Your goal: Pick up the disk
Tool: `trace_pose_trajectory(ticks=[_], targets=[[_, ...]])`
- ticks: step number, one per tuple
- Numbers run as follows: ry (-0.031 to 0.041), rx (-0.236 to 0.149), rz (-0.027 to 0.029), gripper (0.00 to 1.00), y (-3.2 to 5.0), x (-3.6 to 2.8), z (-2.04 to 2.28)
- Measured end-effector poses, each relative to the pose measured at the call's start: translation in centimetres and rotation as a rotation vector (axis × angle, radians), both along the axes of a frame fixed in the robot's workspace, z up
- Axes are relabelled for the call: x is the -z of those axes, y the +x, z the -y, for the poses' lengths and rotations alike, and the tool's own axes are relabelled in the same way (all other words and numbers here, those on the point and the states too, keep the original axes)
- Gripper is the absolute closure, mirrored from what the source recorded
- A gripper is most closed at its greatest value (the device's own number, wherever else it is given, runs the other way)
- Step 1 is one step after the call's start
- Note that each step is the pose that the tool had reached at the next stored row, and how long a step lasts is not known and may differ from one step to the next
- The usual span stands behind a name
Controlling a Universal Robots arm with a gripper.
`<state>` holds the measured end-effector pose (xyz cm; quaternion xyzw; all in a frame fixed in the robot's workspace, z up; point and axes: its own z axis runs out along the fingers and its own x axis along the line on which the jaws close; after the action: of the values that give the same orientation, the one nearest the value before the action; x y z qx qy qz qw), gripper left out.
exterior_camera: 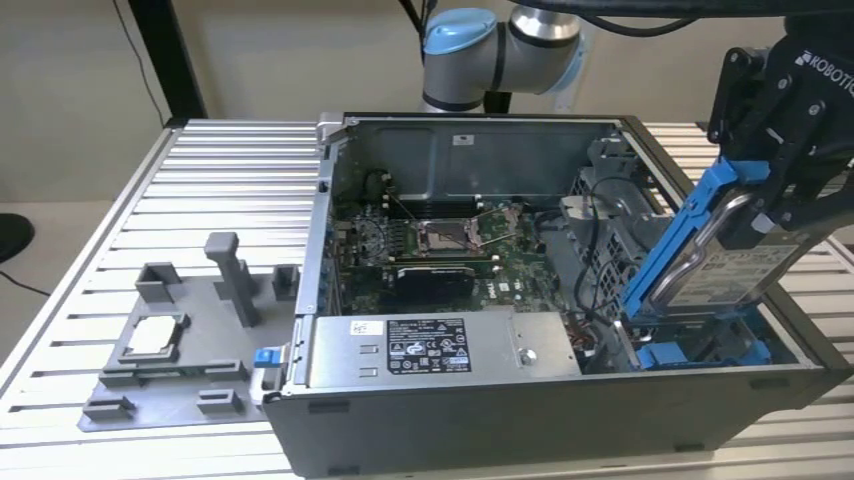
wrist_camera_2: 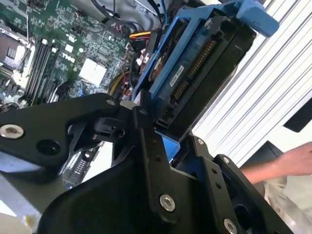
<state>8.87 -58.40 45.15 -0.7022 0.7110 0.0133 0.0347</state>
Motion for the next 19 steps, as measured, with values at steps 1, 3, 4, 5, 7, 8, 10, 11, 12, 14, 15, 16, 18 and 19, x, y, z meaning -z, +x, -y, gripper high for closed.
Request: trace_pose_trajectory(ticks=[1,3,4,5,7,8,10,11,12,14,15,16,18,19], targets=[[0.0000,0.001,0.0000,1.00,0.19,0.07,0.00],[-0.0002,0.005,0.0000,1.00,0.58,0.18,-0.01],[-0.0002,0.006,-0.0001,1.00,0.71,0.24,-0.01],[-0.0004,0.008,-0.0001,1.00,0.78,0.30,-0.01],[-0.0002,0.015,0.0000,1.00,0.83,0.43,-0.01],[-0.0002,0.020,-0.0001,1.00,0.85,0.49,-0.01],[-0.0003,0.028,0.0000,1.00,0.89,0.61,0.00],[-0.0003,0.031,-0.0001,1.00,0.89,0.65,0.00],[-0.0002,0.032,-0.0001,1.00,0.89,0.68,0.00],[-0.0004,0.032,0.0000,1.00,0.91,0.71,0.01],[-0.0003,0.033,0.0000,1.00,0.91,0.72,0.02],[-0.0003,0.033,0.0000,1.00,0.91,0.72,0.04],[-0.0004,0.033,0.0000,1.00,0.91,0.73,0.10],[-0.0004,0.033,0.0000,1.00,0.91,0.72,0.14]])
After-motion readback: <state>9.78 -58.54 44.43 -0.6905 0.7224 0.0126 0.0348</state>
